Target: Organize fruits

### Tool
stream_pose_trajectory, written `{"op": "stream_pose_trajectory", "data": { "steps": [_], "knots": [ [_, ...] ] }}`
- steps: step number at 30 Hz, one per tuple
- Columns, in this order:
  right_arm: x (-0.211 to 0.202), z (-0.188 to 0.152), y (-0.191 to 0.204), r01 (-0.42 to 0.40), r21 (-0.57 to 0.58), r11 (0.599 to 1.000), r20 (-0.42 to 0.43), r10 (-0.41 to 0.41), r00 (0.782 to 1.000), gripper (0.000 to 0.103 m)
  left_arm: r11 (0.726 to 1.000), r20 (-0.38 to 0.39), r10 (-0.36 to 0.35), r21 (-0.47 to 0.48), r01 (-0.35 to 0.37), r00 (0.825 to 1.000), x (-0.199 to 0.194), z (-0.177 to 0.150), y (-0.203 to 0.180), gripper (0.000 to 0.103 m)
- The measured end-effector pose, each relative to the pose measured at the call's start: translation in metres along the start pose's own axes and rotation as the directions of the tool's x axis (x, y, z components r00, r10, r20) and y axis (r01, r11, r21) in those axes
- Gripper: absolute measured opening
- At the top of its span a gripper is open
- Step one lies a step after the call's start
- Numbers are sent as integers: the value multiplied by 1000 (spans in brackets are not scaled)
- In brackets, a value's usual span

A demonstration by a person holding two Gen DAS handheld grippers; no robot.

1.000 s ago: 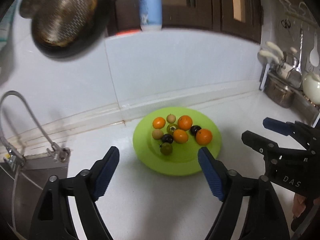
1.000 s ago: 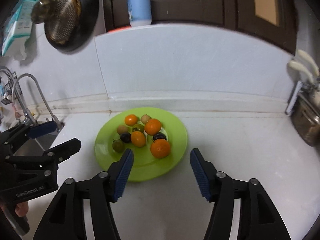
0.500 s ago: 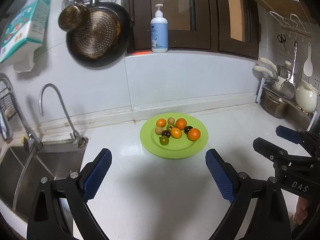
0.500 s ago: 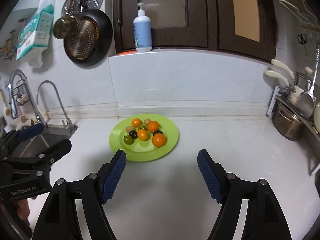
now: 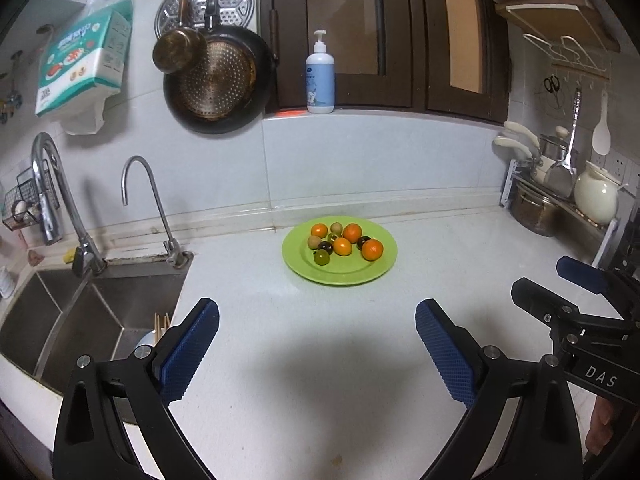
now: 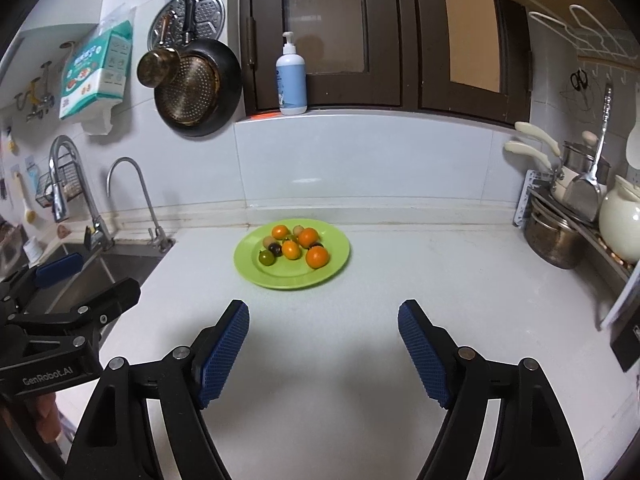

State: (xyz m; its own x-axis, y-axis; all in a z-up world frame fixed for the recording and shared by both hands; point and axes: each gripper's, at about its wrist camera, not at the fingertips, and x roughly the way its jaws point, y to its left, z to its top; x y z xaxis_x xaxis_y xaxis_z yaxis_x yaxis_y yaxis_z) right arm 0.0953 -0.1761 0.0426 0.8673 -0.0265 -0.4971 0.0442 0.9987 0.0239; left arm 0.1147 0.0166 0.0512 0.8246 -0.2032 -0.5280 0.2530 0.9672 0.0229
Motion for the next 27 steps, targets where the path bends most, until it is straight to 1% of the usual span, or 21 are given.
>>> {"op": "stream_pose_trajectory", "data": {
  "steps": [5, 11, 20, 27],
  "knots": [
    [-21, -11, -2, -13, 18, 1000, -2, 13, 1000, 77, 1000, 28, 14, 15, -15, 1000, -25, -9, -5, 102],
    [-40, -23, -2, -30, 23, 999, -6, 30, 1000, 77, 1000, 38, 21, 17, -22, 999, -45, -18, -10, 103],
    [-58, -33, -4, -34, 12, 999, 1, 34, 999, 77, 999, 44, 40, 19, -41, 998, -60, -29, -15, 103],
    [-61, -35, -6, -39, 5, 999, 2, 39, 999, 77, 998, 50, 63, 14, -63, 997, -67, -34, -17, 103]
  ]
}}
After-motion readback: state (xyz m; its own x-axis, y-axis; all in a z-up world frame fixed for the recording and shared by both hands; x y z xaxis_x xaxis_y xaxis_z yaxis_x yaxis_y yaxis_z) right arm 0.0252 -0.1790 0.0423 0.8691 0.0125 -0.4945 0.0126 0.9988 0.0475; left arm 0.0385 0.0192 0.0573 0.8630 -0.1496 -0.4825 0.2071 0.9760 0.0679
